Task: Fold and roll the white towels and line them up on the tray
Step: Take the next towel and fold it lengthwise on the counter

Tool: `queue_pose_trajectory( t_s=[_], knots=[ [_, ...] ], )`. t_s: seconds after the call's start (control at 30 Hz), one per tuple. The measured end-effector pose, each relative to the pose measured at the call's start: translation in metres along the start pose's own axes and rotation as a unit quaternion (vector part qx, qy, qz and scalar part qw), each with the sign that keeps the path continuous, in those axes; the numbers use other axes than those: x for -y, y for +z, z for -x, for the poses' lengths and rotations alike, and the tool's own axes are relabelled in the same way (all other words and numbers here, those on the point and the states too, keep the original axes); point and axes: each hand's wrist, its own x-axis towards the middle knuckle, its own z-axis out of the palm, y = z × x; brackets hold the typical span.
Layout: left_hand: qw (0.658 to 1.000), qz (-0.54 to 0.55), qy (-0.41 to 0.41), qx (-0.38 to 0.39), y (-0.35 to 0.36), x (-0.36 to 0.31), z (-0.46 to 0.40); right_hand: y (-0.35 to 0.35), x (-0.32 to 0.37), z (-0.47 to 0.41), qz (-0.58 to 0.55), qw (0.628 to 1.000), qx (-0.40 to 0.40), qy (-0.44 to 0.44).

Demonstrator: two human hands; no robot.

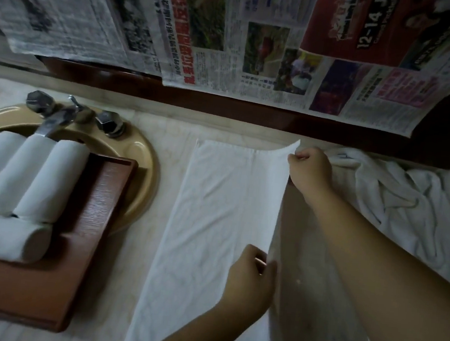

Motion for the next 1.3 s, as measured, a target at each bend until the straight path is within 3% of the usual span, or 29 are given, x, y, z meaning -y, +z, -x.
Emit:
queue_pose_trajectory(
  t_s=[0.2,0.27,0.33,0.37,0.47,0.73,0.87,1.0,1.07,1.2,1.3],
  knots=[
    [0.982,0.061,-0.046,-0.173,-0.088,0.026,0.008,0.068,0.063,0.028,0.007,0.996,0.046,-0.070],
    [0.980,0.046,-0.071,-0.177,-0.107,0.042,0.004,0.097,0.063,0.043,0.068,0.983,0.142,-0.092],
    [0.986,-0.011,-0.099,-0.136,-0.119,0.058,0.002,0.121,0.052,0.058,0.184,0.944,0.243,-0.126],
    [0.987,-0.052,-0.102,-0.112,-0.121,0.067,0.002,0.129,0.046,0.065,0.253,0.921,0.253,-0.151],
    [0.986,-0.108,-0.094,-0.085,-0.115,0.085,0.007,0.142,0.037,0.075,0.335,0.895,0.239,-0.174],
    [0.991,-0.073,-0.093,-0.066,-0.104,0.114,0.047,0.150,0.040,0.063,0.434,0.833,0.299,-0.166],
    [0.990,-0.113,-0.076,-0.028,-0.118,0.139,0.081,0.156,0.034,0.059,0.440,0.830,0.304,-0.159],
    [0.998,-0.056,-0.016,-0.004,-0.152,0.143,0.130,0.157,0.032,0.057,0.446,0.828,0.288,-0.184],
    [0.999,-0.040,-0.020,-0.018,-0.164,0.155,0.151,0.154,0.034,0.059,0.451,0.825,0.281,-0.193],
    [0.979,-0.092,-0.146,-0.111,-0.160,0.203,0.161,0.145,0.038,0.072,0.433,0.841,0.254,-0.203],
    [0.966,-0.105,-0.174,-0.159,-0.145,0.210,0.158,0.141,0.041,0.076,0.415,0.854,0.241,-0.202]
  ],
)
